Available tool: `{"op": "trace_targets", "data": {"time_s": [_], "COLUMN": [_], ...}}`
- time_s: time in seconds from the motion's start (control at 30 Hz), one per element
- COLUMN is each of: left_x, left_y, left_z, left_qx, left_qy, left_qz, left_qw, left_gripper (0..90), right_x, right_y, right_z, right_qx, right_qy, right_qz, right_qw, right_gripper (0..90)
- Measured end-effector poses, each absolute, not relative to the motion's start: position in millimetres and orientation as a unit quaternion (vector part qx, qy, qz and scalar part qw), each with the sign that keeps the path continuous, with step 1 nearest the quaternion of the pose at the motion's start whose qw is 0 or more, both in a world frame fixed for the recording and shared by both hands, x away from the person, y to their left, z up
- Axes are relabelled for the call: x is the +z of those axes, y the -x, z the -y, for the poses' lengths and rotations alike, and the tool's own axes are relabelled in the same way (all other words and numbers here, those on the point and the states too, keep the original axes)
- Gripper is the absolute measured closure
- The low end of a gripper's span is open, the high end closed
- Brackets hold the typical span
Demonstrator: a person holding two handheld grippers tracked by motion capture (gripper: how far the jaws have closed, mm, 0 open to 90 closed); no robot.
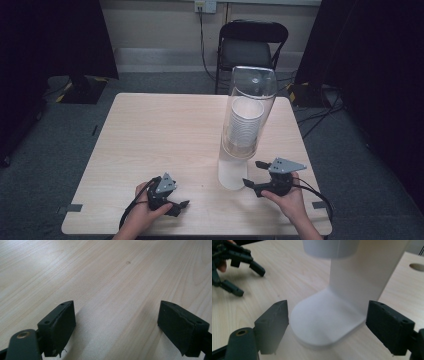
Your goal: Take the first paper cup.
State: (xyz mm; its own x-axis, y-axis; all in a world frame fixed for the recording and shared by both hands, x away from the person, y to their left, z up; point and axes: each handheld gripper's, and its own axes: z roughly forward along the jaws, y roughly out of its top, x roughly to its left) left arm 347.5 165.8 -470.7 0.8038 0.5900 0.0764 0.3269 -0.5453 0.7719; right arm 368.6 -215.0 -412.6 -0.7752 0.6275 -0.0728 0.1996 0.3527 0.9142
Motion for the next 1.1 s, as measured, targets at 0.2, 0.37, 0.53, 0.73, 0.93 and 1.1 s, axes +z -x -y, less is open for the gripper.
{"op": "trace_targets", "data": {"time_s": [0.2,0.37,0.53,0.73,0.93,1.1], "left_x": [-471,-471,-471,-471,-471,-471], "left_y": [-347,-347,-347,-347,-347,-347], "left_z": [-166,-166,-166,-166,-166,-165], "left_qx": [0.167,0.166,0.166,0.166,0.166,0.165], "left_qy": [-0.863,-0.863,-0.863,-0.862,-0.862,-0.86], "left_qz": [-0.266,-0.266,-0.267,-0.267,-0.266,-0.27], "left_qw": [0.396,0.396,0.397,0.397,0.397,0.401], "left_gripper": [14.4,14.3,14.3,14.4,14.3,14.3], "right_x": [-405,-399,-391,-387,-387,-387], "right_y": [-375,-380,-383,-386,-391,-393], "right_z": [205,202,195,187,188,189], "right_qx": [0.529,0.542,0.549,0.561,0.572,0.572], "right_qy": [-0.261,-0.263,-0.254,-0.245,-0.245,-0.238], "right_qz": [-0.778,-0.768,-0.764,-0.758,-0.75,-0.751], "right_qw": [0.216,0.215,0.223,0.226,0.225,0.228], "right_gripper": [17.4,17.8,18.9,22.3,29.1,32.9]}}
